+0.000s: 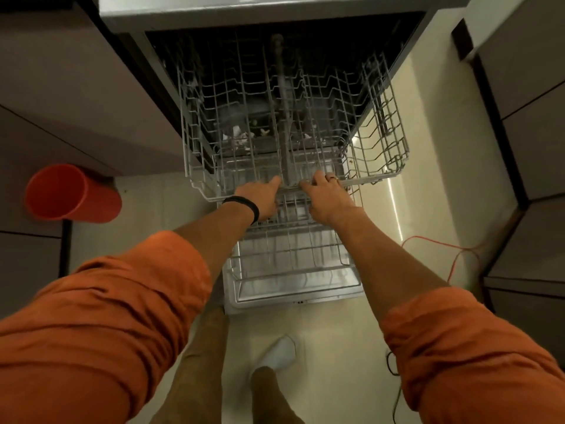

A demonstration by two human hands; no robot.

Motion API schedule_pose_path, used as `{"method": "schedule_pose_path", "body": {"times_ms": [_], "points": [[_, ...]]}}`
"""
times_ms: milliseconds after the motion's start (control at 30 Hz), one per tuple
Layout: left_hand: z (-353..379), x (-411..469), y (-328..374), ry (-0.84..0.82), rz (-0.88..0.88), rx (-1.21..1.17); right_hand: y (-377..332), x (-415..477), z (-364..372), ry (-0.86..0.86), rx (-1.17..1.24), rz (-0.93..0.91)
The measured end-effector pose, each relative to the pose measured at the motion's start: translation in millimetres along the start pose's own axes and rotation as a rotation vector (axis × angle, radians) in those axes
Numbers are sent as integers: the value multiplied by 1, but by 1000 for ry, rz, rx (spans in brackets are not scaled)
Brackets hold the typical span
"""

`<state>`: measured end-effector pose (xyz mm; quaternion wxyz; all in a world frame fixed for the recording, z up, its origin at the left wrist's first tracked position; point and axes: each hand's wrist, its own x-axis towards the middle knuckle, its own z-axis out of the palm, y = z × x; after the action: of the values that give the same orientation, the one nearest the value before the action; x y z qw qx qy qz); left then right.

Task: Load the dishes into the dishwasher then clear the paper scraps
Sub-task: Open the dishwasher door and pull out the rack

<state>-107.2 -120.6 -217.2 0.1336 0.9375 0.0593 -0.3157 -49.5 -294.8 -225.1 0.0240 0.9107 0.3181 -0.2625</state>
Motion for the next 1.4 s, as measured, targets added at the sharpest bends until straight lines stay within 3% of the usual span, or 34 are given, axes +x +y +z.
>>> {"method": "schedule_pose_path", "body": {"times_ms": [167, 467, 867, 1133, 1400], "points": [[22, -15, -1, 17, 42, 31, -10, -27, 21, 6, 53, 16], [61, -63, 27, -138, 60, -3, -13, -91, 42, -120, 82, 41], [79, -90, 47, -137, 25, 27, -16, -119, 63, -139, 65, 26], [77, -114, 48, -127, 18, 97, -24, -140, 45, -204, 58, 37], [20, -152, 46, 4, 45, 76, -44, -164, -17, -95, 57, 20]]}}
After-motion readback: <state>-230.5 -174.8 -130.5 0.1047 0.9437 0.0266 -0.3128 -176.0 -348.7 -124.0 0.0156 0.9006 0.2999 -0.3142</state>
